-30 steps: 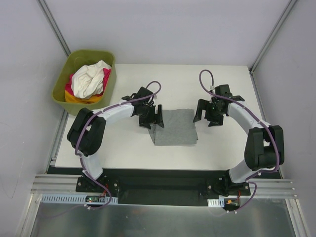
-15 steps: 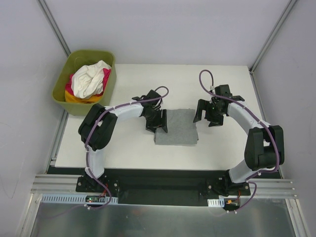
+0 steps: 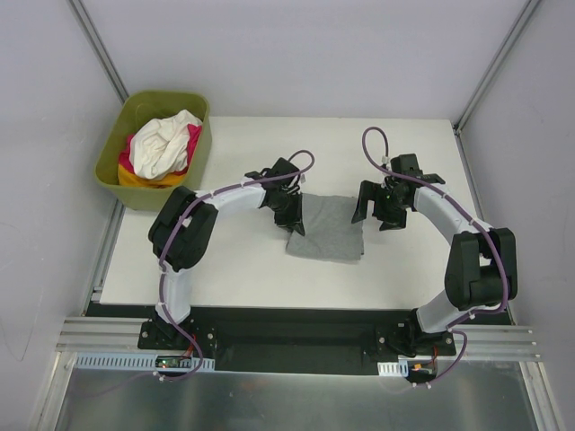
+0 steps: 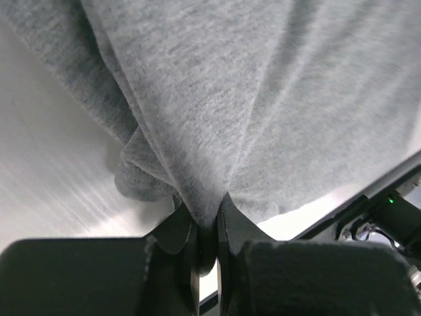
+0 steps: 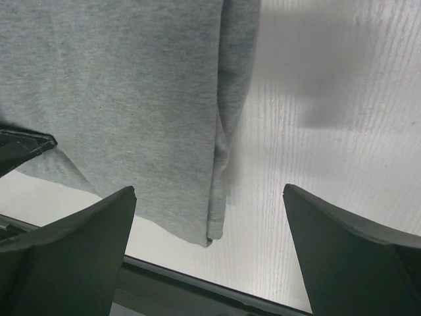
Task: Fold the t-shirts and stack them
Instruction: Smooth out wrinkles on the folded tshirt
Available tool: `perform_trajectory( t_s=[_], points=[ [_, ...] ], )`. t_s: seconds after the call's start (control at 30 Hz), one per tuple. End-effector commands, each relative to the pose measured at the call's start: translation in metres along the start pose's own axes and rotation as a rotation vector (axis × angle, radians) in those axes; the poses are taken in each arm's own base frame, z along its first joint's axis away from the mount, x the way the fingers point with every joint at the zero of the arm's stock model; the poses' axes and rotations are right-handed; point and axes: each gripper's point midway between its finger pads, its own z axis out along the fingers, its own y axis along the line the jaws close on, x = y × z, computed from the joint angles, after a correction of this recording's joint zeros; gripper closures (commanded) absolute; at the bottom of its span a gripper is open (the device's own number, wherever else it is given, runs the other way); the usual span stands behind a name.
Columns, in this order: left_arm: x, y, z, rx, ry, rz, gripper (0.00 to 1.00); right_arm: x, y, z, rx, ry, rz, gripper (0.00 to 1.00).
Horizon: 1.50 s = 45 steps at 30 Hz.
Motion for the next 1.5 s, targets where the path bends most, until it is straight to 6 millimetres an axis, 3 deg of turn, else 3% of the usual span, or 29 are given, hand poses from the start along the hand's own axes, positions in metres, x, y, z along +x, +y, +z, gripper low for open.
perform_trajectory(
  t_s=[0.0,0.1,0.2,0.3,0.47,0.7,0.83,1.1,1.33,1.47],
  points=[
    [-0.027,-0.058,-0.044,0.188,-0.13,0.159,1.0,-0.009,0.006,-0.017,-0.005,-0.053,-0.029,0.01],
    [-0.026,-0.069,-0.047,0.26,-0.135,0.188,1.0,-0.009,0.005,-0.02,-0.003,-0.062,-0.028,0.01],
    [-0.021,-0.068,-0.043,0.284,-0.126,0.183,1.0,-0.008,0.002,-0.02,0.003,-0.061,-0.022,0.01],
    [-0.019,-0.05,-0.033,0.253,-0.114,0.134,1.0,-0.007,0.001,-0.02,0.004,-0.054,-0.017,0.01],
    [-0.013,0.001,-0.013,0.184,-0.07,0.007,1.0,-0.006,0.0,-0.02,0.01,-0.051,-0.016,0.01],
    [0.002,0.034,-0.003,0.11,-0.045,-0.053,1.0,-0.008,0.002,-0.024,0.009,-0.058,-0.02,0.01],
    [0.006,0.039,-0.003,0.095,-0.047,-0.062,0.71,-0.008,0.005,-0.026,-0.007,-0.061,-0.023,0.01],
    [0.0,0.017,-0.03,0.153,-0.095,-0.026,0.43,-0.012,0.036,-0.04,-0.076,-0.104,-0.094,0.01],
    [-0.002,0.001,-0.069,0.166,-0.18,0.023,0.31,-0.014,0.078,-0.047,-0.204,-0.124,-0.145,0.02],
    [-0.003,0.021,-0.07,0.058,-0.202,-0.006,0.26,-0.015,0.091,-0.045,-0.231,-0.125,-0.161,0.02]
  ],
)
